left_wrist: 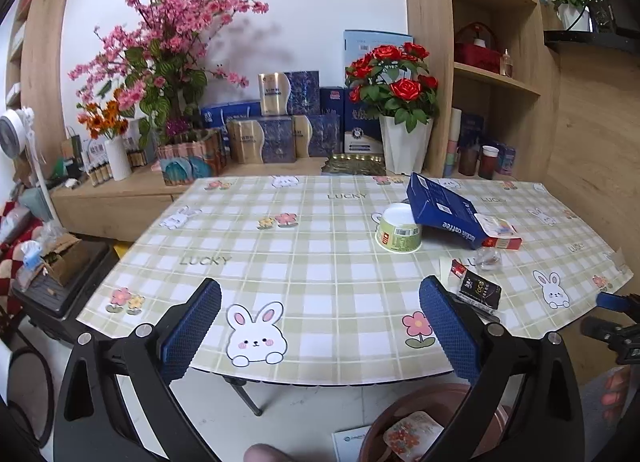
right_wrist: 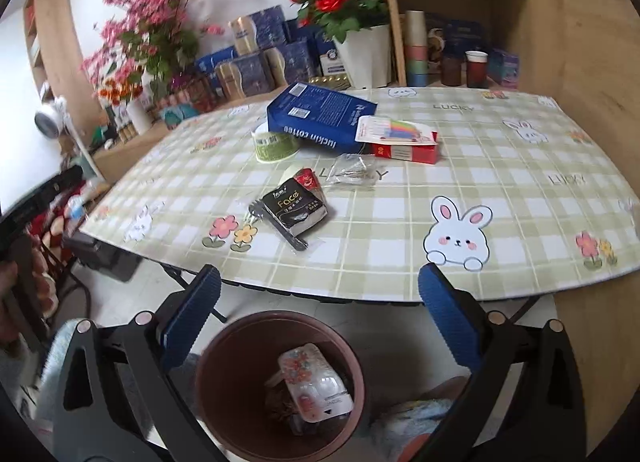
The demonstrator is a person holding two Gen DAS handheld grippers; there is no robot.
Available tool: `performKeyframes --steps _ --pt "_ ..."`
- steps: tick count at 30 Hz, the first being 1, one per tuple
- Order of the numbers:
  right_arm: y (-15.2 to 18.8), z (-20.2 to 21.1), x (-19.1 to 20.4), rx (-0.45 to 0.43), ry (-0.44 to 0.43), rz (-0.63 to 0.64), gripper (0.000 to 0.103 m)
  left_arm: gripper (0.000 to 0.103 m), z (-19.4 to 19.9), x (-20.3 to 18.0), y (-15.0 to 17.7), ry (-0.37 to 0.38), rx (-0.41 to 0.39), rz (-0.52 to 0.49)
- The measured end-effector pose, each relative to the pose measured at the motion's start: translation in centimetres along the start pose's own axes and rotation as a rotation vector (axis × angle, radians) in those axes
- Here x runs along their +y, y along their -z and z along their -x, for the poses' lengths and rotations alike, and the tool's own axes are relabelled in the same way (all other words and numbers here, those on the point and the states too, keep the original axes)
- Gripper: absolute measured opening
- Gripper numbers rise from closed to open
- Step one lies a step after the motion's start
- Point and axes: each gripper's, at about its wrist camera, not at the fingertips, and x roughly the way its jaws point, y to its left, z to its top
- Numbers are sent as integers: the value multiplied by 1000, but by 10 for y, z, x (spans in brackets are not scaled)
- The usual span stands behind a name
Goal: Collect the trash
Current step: 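Grasp the black Face tissue packet with the right tool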
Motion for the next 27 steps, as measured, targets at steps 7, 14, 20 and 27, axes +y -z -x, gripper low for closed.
performKeyframes --steps 7,14,20,27 --pt "-17 -30 8 28 84 59 97 97 -17 7 0 17 20 23" --pt "-37 -77 10 65 44 86 97 97 -40 8 6 46 69 57" --pt "-48 -130 21 146 -7 118 96 97 -60 0 16 81 122 58" --pt "-54 -164 13 192 -70 24 75 88 -79 -11 25 141 206 64"
